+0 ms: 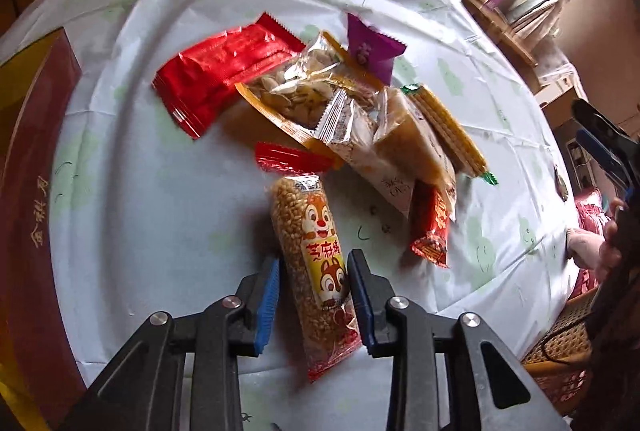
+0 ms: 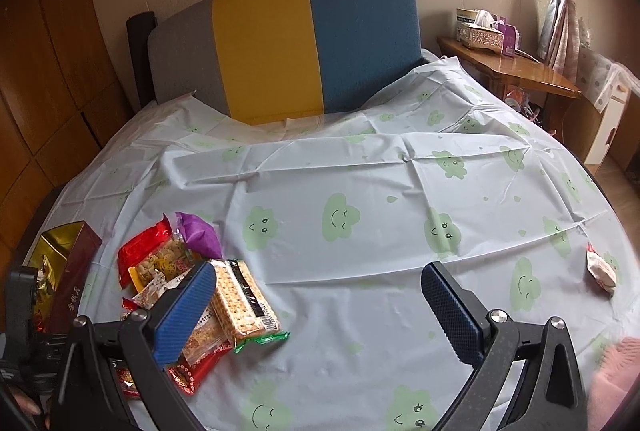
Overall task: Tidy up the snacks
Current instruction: 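Grasp the squirrel-printed peanut bar with the left tool while the right tool grasps the cracker pack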
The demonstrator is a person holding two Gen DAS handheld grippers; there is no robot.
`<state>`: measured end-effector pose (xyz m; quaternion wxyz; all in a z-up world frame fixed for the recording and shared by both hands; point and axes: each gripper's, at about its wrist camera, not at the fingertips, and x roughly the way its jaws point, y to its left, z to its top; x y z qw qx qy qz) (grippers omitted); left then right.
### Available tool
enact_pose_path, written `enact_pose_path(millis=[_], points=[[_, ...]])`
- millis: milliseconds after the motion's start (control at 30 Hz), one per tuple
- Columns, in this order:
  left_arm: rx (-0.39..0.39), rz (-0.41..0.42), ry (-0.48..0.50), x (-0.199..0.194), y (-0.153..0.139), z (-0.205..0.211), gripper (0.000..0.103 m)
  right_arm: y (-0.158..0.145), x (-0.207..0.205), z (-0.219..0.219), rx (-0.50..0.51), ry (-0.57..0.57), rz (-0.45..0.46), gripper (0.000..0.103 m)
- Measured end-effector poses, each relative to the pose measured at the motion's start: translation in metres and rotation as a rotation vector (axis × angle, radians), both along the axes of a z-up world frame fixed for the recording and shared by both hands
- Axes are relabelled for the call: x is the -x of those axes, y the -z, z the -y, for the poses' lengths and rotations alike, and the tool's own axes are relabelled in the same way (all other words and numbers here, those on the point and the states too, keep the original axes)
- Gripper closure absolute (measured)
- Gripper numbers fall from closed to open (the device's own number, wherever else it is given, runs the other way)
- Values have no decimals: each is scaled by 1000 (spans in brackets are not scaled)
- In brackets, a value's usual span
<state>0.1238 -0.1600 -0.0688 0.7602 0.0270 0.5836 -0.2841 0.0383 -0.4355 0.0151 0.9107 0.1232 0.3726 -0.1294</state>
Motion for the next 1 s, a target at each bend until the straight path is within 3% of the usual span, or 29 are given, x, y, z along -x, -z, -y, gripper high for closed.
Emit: enact_pose_path(millis=[167,267,400,533,733,833,900,933,967,1000], points=[[-16,121,40,28,-5,-22,71,8,-6,-5,-29,-42,-46,0],[15,191,54,44,-1,-36,71,17,-12,-11,-79,-96,-80,0],[63,183,14,44,2,-43,70,32,-20,-25,-176,-185,-147,13],[39,204,29,47,1,-40,70,44,-33,-36,-213,-223,-206,22],[57,205,23,46,4,-38,70,73,-75,-45,-187,-262,-327,22],[60,206,21,48,3,-40,71,96,-94,-39,-218,-260,-403,20],[64,204,20,48,3,-41,71,103,-99,-34,-261,-258,-407,19],[67,203,20,49,4,-42,71,104,-99,-33,-288,-266,-402,28],[69,201,20,48,4,-42,71,102,-97,-32,-300,-271,-397,50],[73,198,19,48,4,-42,70,100,-95,-33,-278,-263,-409,50]])
